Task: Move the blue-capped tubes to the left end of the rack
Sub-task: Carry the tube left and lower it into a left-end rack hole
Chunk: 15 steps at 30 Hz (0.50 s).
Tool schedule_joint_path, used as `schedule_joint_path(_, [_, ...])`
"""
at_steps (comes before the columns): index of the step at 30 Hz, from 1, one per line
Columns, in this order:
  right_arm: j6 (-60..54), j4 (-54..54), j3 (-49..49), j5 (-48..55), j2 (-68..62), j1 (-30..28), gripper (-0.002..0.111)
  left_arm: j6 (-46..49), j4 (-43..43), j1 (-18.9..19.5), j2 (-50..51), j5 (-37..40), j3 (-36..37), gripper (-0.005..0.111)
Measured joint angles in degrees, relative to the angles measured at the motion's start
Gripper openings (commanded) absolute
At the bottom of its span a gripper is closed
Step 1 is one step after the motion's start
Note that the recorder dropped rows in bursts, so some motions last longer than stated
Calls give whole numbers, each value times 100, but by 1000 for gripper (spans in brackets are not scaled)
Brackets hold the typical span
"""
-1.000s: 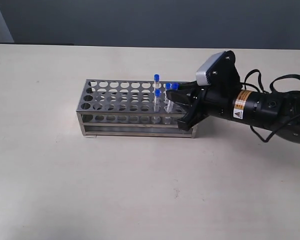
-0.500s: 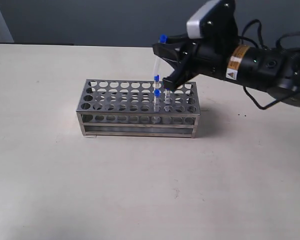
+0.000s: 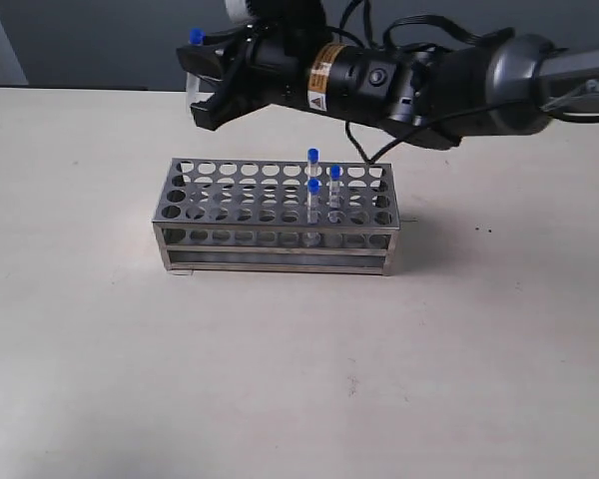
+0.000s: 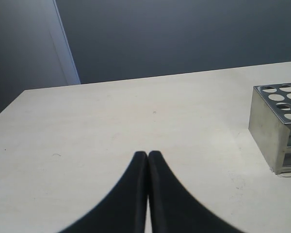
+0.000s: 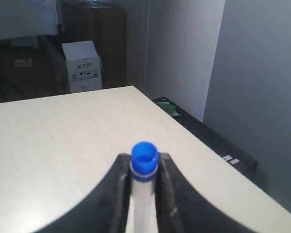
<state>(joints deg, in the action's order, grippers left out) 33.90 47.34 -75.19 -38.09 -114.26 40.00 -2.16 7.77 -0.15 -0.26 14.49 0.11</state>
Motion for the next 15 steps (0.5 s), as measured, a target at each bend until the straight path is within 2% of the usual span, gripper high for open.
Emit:
schedule_joint_path(5, [349,376,-677,430,-745,311,-1,0,0,0,0,0,0,0])
schedule_joint_path(15, [419,473,-1054,1022,-1090,333,-1,0,0,0,0,0,0,0])
